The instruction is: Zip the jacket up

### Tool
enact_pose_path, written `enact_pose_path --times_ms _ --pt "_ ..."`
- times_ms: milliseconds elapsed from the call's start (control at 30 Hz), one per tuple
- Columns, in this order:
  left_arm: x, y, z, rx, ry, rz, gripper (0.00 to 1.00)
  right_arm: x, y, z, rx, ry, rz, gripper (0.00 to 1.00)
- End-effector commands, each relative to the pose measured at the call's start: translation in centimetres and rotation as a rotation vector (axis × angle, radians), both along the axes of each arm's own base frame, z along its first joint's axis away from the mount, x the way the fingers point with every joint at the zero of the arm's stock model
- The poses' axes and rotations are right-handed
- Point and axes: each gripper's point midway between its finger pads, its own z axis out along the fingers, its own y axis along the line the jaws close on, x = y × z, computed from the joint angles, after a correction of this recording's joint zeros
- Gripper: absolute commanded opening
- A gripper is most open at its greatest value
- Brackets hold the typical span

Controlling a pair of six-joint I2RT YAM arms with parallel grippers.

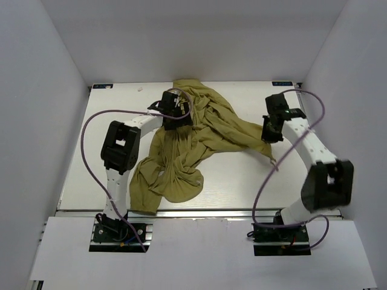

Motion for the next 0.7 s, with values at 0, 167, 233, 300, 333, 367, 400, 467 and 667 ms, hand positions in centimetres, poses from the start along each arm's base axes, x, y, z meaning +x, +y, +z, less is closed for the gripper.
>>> enact_pose_path --times_ms 0,167,233,300,333,367,400,467,667 --pt "2.0 3.4 -5.1 0.128 0.094 0.038 0.98 -5.2 -4.3 3.7 -0.163 0.026 -0.157 0.00" --pt "9.3 4.0 -5.2 0.151 0.042 0.049 0.98 -8.3 -4.8 8.6 -0.117 -0.074 -0.222 0.02" --pt "11.8 3.7 -5.2 0.140 -0.004 0.045 0.98 -8.8 -3.6 9.3 -0.043 -0.107 -0.173 0.03" --pt "13.2 4.0 -4.7 0.130 -0.048 0.051 0.98 -9.6 -1.8 8.4 0.042 -0.076 -0.104 0.02" --pt "14.0 3.8 -4.1 0.118 -0.086 0.039 0.98 -9.9 -1.5 8.1 0.061 -0.074 -0.090 0.02" --pt "14.4 3.7 -3.2 0.087 -0.102 0.025 0.98 -10.0 -1.0 7.5 0.083 -0.063 -0.071 0.02" --pt "14.5 3.6 -2.4 0.074 -0.112 0.009 0.98 -10.7 -1.1 6.0 0.075 -0.021 -0.070 0.05" --pt "14.4 2.9 0.7 0.028 -0.160 -0.040 0.98 -11.0 -1.1 4.0 0.069 0.024 -0.072 0.13" --pt "12.7 3.2 14.8 0.010 -0.357 -0.095 0.98 -10.4 -0.8 0.0 0.043 0.153 -0.022 0.63"
